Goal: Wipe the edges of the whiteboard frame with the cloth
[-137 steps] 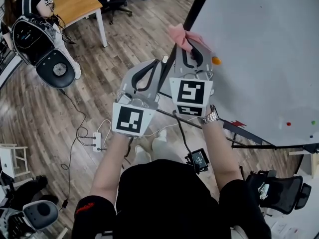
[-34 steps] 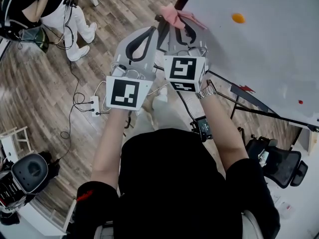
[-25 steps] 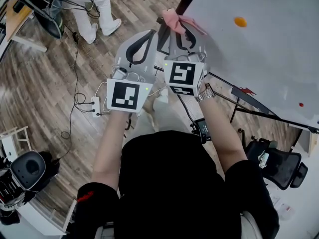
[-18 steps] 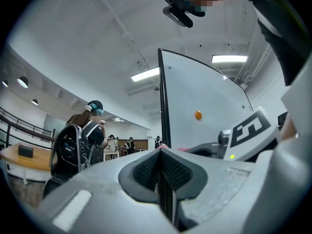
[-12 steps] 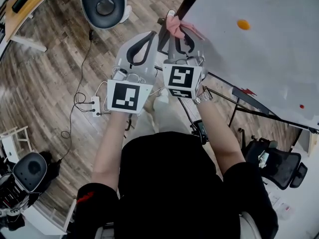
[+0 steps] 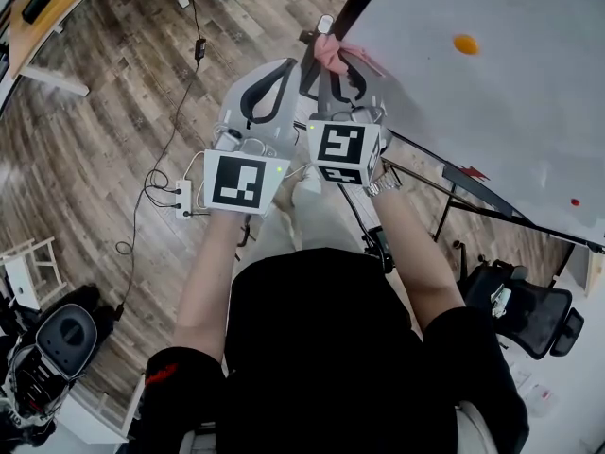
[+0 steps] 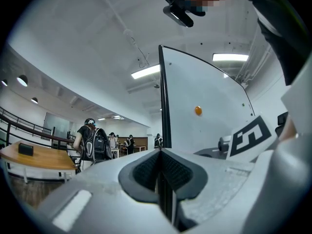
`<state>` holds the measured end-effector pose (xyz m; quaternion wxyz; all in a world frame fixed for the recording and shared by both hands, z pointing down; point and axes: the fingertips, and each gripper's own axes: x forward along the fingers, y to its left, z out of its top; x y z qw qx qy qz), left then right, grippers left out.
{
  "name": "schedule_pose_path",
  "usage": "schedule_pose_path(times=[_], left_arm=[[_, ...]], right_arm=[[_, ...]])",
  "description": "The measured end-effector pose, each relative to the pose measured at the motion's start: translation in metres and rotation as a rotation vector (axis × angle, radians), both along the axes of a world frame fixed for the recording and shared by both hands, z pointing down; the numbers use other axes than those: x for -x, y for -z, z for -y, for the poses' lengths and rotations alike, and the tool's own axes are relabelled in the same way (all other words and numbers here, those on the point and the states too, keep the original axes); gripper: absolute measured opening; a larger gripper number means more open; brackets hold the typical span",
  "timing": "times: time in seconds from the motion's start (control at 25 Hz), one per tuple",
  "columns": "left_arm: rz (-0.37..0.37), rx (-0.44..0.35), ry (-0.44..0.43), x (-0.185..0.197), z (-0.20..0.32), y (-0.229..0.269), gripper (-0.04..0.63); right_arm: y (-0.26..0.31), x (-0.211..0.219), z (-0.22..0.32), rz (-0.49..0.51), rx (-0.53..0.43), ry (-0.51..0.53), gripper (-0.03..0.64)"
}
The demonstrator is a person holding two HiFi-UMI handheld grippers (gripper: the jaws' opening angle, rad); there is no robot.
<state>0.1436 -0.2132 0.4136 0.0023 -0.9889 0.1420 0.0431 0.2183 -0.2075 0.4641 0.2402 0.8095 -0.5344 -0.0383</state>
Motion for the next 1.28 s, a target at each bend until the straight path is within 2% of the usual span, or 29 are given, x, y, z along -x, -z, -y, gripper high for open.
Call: schedule_pose_path(times=[1.28], left_arm=[[0.045, 0.046, 0.024, 0.002, 0.002, -0.037, 0.002]], right_arm=[[-0.047, 0.000, 0.001, 0.032, 0.068, 0.015, 0.029]])
